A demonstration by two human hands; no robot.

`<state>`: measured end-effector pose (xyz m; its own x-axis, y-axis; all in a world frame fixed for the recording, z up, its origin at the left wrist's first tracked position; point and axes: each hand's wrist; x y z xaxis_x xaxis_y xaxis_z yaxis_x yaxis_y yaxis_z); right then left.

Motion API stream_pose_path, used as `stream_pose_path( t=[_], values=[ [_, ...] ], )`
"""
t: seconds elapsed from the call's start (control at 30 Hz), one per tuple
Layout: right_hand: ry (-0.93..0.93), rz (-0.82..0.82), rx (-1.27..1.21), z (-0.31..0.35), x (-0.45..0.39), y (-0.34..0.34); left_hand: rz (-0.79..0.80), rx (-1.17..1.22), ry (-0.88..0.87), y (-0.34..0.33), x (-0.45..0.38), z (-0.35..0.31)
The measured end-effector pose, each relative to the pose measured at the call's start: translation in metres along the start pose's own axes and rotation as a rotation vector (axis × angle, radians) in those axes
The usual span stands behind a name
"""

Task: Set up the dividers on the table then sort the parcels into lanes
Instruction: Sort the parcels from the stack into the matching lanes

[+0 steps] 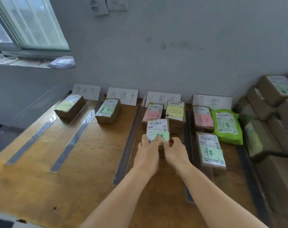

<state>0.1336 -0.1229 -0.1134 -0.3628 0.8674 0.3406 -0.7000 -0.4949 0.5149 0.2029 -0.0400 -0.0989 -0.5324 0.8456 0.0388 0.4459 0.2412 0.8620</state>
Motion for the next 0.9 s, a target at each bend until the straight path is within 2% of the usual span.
stream_pose_path(
  t=[0.17, 0.4, 0.63, 0.9],
  values=[
    [-0.055, 0.008, 0.035, -0.012, -0.002, -0.020, 0.083, -0.024, 0.144, -0.005, -0.005, 0.006],
    [0.032, 0.085, 0.152, -0.023, -0.008, -0.035, 0.141, -0.080, 0.207, -0.013, -0.009, 0.013],
    [0.116, 0.182, 0.326, -0.019, -0.018, -0.034, 0.143, -0.204, 0.192, -0.016, -0.020, 0.016],
    [0.107, 0.194, 0.358, -0.008, -0.029, -0.038, 0.207, -0.492, 0.080, -0.010, -0.034, 0.018]
  ],
)
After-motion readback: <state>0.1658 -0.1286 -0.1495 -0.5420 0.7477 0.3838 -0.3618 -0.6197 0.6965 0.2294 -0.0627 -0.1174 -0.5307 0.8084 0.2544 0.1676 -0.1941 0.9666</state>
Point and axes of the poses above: each hand's wrist, its own x-axis away from the middle knuckle, its own y-axis out of the back of the hand, z = x × y, and after that the axes turned 4 degrees about -y, right-handed
